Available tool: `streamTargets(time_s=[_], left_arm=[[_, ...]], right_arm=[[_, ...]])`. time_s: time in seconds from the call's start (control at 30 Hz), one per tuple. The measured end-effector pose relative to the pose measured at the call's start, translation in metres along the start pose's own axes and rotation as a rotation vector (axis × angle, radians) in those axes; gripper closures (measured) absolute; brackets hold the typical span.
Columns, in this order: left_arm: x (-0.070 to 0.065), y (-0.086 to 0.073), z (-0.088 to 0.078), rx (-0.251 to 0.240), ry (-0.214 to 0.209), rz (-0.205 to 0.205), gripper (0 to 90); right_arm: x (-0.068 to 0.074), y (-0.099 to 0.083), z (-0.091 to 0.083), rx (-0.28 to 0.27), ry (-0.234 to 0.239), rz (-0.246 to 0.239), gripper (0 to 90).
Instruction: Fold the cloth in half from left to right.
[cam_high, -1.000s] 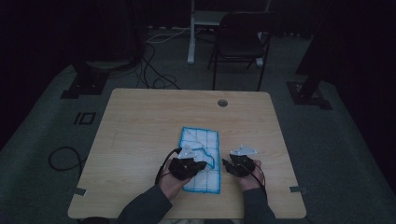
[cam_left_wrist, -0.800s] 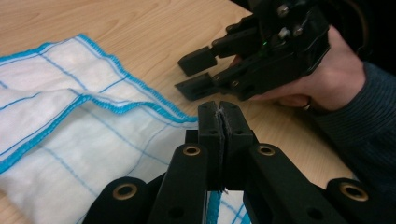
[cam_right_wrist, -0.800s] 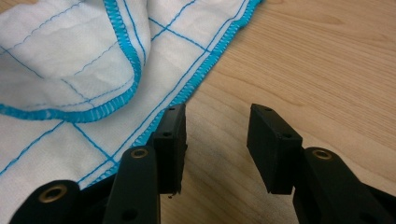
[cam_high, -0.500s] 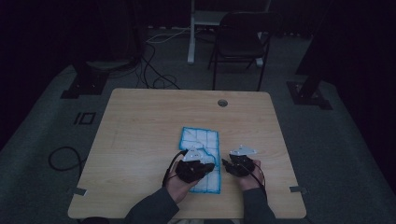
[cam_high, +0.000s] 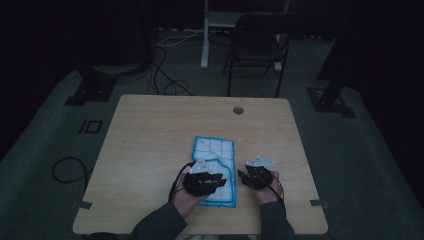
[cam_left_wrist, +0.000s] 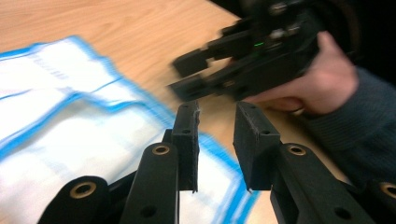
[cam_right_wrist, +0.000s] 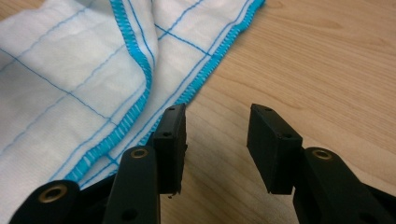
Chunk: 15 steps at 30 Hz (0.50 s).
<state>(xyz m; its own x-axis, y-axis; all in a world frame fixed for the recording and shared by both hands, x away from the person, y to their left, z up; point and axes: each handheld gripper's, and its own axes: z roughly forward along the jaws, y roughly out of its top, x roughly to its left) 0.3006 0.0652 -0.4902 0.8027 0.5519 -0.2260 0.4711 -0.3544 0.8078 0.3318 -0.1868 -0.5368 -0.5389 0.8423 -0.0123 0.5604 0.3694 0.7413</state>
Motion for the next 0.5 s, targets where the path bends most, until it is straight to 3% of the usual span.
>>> streamTargets(time_s=[0.1, 0.33, 0.5], left_arm=[[0.011, -0.011, -0.005, 0.018, 0.039, -0.023, 71.3], [0.024, -0.037, -0.007, 0.084, 0.114, -0.031, 71.5], [0.028, -0.048, -0.006, 0.111, 0.130, -0.038, 71.8]], right_arm=[[0.002, 0.002, -0.001, -0.012, 0.001, -0.011, 57.4], [0.011, 0.013, 0.000, -0.032, 0.012, -0.044, 57.5], [0.020, 0.022, 0.004, -0.044, 0.032, -0.066, 57.6]])
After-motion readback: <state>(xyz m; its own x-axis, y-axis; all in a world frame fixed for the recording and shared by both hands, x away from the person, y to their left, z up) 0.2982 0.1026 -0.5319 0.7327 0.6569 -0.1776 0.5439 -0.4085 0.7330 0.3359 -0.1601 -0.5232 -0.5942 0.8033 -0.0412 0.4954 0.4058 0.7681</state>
